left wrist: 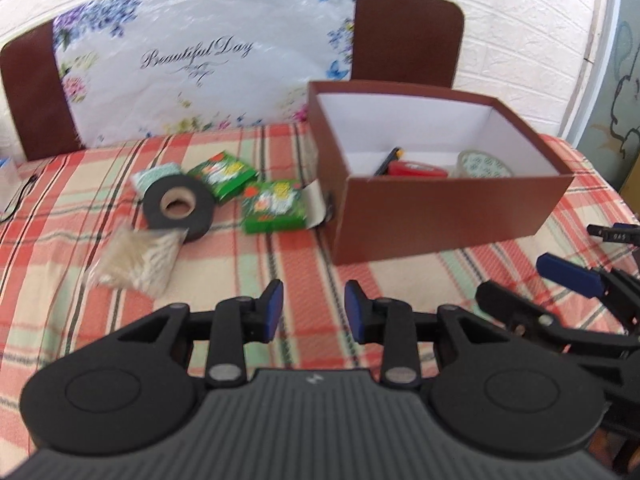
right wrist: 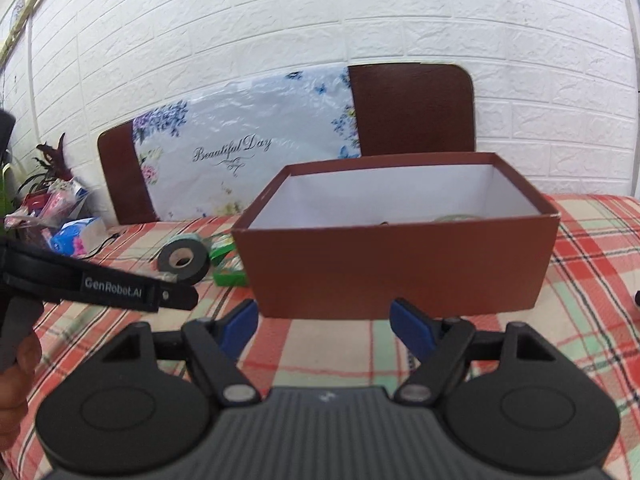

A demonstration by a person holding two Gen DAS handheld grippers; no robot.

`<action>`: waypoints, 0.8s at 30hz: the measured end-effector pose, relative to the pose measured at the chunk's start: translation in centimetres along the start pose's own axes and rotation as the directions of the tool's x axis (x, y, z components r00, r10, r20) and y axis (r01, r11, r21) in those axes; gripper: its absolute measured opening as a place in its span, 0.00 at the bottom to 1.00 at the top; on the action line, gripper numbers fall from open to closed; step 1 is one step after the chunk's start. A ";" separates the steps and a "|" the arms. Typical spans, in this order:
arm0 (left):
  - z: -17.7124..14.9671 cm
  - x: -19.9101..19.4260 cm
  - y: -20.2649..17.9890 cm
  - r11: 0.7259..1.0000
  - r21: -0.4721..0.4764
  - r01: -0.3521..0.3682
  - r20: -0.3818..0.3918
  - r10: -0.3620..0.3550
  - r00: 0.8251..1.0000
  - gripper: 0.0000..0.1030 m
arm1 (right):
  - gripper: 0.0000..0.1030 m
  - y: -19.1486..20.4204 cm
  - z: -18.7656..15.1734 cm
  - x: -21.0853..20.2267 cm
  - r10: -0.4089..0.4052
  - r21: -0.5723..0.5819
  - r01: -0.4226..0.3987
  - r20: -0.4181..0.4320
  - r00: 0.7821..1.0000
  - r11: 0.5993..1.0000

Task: Organize objects
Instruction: 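Move the left gripper to the cotton swab bag and grasp it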

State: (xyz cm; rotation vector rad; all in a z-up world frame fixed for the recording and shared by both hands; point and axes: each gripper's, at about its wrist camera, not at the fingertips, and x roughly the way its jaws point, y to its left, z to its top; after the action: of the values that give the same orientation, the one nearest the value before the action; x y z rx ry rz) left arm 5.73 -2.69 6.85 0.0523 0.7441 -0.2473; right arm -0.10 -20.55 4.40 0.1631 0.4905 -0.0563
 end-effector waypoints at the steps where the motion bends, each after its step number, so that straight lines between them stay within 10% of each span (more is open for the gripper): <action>1: -0.4 0.0 0.5 1.000 -0.009 -0.009 -0.005 0.009 1.000 0.35 | 0.74 0.3 -0.1 0.0 0.005 -0.002 -0.005 -0.003 1.000 1.000; 17: -3.7 1.4 11.2 0.977 -0.155 -0.148 -0.010 0.149 0.989 0.42 | 0.74 7.2 -0.2 3.8 0.091 -0.094 -0.102 -0.117 0.989 0.990; 24: -7.4 2.2 19.4 0.910 -0.259 -0.323 0.041 0.345 0.938 0.47 | 0.73 12.1 0.2 8.4 0.185 -0.135 -0.213 -0.190 0.964 0.968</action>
State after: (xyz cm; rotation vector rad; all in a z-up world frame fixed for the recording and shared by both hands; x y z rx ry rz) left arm 7.06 16.68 -0.93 -0.0688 0.6628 0.1723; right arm 8.52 -8.73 2.28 0.0645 0.6507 0.1954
